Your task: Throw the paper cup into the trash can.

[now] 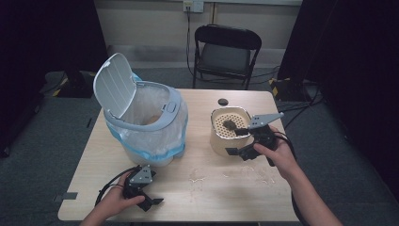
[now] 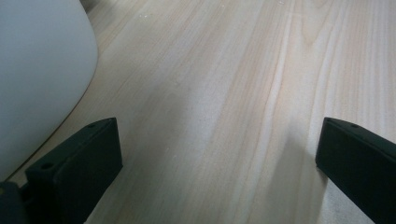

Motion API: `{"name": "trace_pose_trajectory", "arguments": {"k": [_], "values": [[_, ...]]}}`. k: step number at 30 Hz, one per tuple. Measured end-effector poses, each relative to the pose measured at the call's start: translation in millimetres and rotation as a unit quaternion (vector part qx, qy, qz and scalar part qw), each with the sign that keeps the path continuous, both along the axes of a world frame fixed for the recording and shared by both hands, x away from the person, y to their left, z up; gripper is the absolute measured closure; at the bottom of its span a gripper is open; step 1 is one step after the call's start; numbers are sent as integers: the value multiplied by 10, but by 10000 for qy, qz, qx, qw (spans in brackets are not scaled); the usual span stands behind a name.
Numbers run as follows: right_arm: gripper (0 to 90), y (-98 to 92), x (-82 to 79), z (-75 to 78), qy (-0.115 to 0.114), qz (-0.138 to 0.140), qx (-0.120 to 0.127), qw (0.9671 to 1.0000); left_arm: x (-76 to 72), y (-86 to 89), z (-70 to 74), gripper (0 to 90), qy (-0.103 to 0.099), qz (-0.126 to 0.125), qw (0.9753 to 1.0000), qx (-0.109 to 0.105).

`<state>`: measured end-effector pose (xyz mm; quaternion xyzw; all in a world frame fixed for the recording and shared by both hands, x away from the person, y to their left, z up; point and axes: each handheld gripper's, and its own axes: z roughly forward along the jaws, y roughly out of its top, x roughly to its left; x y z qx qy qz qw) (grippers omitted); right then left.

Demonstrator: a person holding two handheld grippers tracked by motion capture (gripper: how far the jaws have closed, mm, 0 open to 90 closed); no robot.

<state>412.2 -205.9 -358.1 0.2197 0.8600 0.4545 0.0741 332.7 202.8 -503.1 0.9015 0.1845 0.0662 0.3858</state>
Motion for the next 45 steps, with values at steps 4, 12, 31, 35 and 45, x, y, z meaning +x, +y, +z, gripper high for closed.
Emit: {"name": "trace_pose_trajectory", "arguments": {"k": [4,12,31,35,45], "values": [[145,-25,-30,-73,12,19,-99,9999,0,0,0,0,0,-2,10000,2],[145,-123,-98,-247,66,-19,-28,10000,0,0,0,0,1,1,10000,-3],[145,-420,-258,-656,357,-274,26,9990,1,2,3,0,-6,-5,10000,29],[145,-472,-295,-737,380,-357,32,9986,0,2,4,0,-5,1,10000,36],[145,-582,-389,-973,391,-476,-107,9980,0,2,5,0,-7,-4,10000,42]]}}
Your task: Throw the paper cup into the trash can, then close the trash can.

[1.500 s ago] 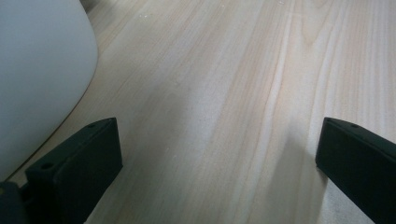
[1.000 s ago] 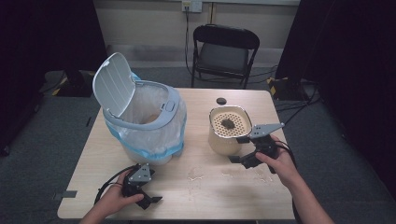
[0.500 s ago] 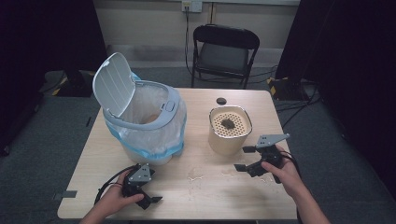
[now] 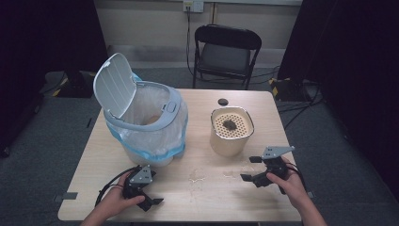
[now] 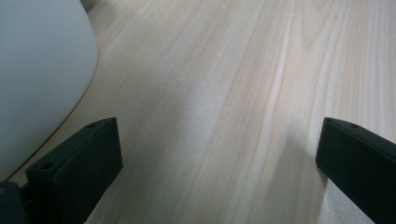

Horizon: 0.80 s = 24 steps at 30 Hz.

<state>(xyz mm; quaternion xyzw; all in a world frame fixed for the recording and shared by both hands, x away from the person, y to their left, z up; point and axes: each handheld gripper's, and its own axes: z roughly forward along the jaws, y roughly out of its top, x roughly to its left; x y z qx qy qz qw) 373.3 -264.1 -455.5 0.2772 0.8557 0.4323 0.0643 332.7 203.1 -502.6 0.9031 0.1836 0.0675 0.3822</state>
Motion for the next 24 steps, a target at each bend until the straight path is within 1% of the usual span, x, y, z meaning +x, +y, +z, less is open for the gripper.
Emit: {"name": "trace_pose_trajectory", "arguments": {"k": [5,7,9,11,13,14,15,16,19,21,22,23,24], "values": [[145,-72,-60,-101,50,-90,-88,9999,1,1,0,0,-3,-1,10000,7],[145,-91,-80,-145,35,-51,-175,9998,0,0,0,0,4,3,10000,-4],[145,-102,-98,-191,11,-57,-313,9995,0,-2,-4,0,3,2,10000,-36],[146,-110,-115,-239,-9,-40,-380,9993,0,-1,-2,0,3,1,10000,-20],[145,-115,-126,-274,0,-39,-397,9992,2,0,-3,0,-4,-6,10000,-18],[146,-114,-133,-295,-13,-26,-369,9993,1,0,0,0,3,0,10000,-1],[145,-116,-139,-309,-40,-42,-411,9991,1,-2,-4,0,3,0,10000,-34],[145,-115,-140,-328,-61,-16,-455,9989,0,0,1,0,3,1,10000,6],[146,-123,-144,-378,-122,-30,-522,9986,-5,-1,0,0,5,33,10000,-21],[144,-126,-147,-409,-159,-56,-626,9979,-7,2,-5,0,22,39,10000,-58],[144,-128,-154,-423,-224,-38,-627,9978,-8,4,1,0,28,38,10000,-22],[144,-128,-159,-427,-244,-38,-634,9977,-10,11,19,0,64,38,9999,93],[141,-125,-168,-428,-309,-23,-709,9970,-8,14,23,0,80,26,9999,88]]}}
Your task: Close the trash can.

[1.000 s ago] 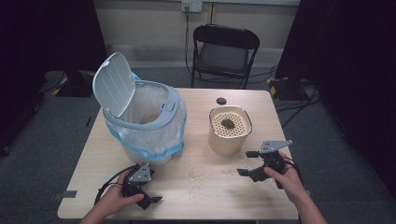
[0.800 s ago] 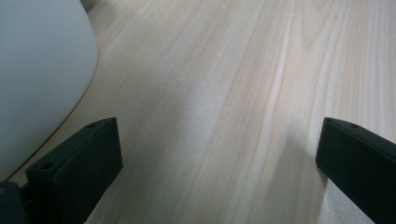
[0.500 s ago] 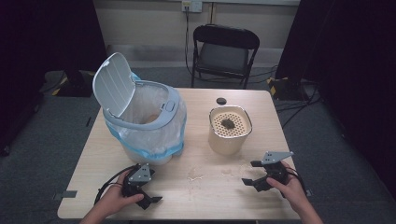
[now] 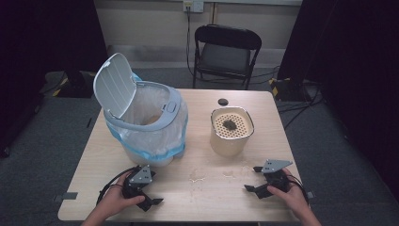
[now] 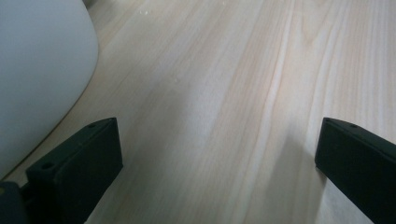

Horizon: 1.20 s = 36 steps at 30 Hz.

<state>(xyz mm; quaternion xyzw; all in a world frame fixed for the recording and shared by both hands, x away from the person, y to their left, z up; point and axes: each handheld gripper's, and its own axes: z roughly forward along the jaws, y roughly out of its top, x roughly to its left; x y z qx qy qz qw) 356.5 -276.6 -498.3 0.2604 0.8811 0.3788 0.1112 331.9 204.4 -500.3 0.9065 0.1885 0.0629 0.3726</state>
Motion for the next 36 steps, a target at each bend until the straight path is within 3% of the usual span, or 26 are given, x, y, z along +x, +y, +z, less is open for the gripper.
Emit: {"name": "trace_pose_trajectory", "arguments": {"k": [2,6,8,10,19,24,26,36], "values": [[141,-4,-5,-6,-29,-3,13,10000,-7,28,31,15,57,22,10000,77],[139,-14,-11,-13,-27,-10,48,10000,-18,113,92,210,92,37,9999,55],[139,-16,-12,-13,-22,-11,48,10000,-23,169,127,151,89,57,9999,109],[138,-15,-15,-13,-25,-28,42,10000,-35,230,177,176,113,96,9999,-20],[135,-15,-15,-16,-36,-14,55,10000,-51,382,433,162,299,286,9991,45],[135,-15,-15,-14,-35,-19,42,10000,-67,487,559,162,225,476,9986,96],[135,-15,-15,-16,-34,-15,54,10000,-68,522,584,162,276,526,9982,-18],[134,-15,-16,-15,-35,-20,43,10000,-56,687,706,163,445,766,9961,-6]]}}
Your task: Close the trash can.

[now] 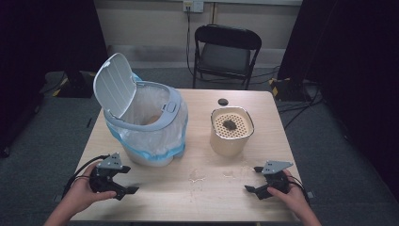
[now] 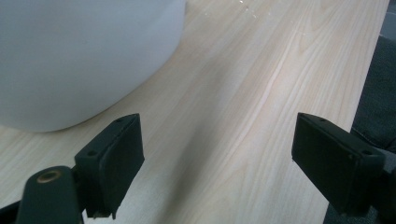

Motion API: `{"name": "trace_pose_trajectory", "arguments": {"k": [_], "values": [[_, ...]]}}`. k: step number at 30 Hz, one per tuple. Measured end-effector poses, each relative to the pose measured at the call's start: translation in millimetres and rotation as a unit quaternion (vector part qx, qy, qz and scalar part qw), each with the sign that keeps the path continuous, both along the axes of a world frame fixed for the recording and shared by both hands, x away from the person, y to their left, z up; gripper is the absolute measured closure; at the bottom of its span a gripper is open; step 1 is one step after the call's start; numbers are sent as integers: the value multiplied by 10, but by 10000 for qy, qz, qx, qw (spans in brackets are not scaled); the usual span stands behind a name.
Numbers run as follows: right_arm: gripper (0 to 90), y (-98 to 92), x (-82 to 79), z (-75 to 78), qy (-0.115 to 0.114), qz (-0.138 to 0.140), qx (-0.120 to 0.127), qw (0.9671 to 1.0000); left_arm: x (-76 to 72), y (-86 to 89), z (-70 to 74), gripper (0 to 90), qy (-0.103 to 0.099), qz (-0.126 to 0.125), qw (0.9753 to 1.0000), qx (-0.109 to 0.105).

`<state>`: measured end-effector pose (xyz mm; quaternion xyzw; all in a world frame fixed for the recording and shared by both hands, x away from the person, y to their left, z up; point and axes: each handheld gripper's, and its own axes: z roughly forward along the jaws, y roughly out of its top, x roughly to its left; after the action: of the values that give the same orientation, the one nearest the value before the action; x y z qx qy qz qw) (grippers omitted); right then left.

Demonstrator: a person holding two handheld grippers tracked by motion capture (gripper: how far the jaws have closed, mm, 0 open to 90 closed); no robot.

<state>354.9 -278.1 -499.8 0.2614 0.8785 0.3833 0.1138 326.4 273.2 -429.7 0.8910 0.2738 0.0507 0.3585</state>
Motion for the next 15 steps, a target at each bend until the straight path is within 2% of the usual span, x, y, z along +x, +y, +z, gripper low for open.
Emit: {"name": "trace_pose_trajectory", "arguments": {"k": [3,6,8,15], "values": [[134,0,1,-2,-1,7,13,10000,2,49,43,176,83,8,9999,65],[134,0,1,0,-1,4,2,10000,1,109,78,178,149,82,9999,19],[135,0,1,-2,0,8,16,10000,2,158,117,177,90,177,9998,22],[134,1,-1,-2,-4,-1,13,10000,-2,300,274,178,147,366,9992,-49]]}}
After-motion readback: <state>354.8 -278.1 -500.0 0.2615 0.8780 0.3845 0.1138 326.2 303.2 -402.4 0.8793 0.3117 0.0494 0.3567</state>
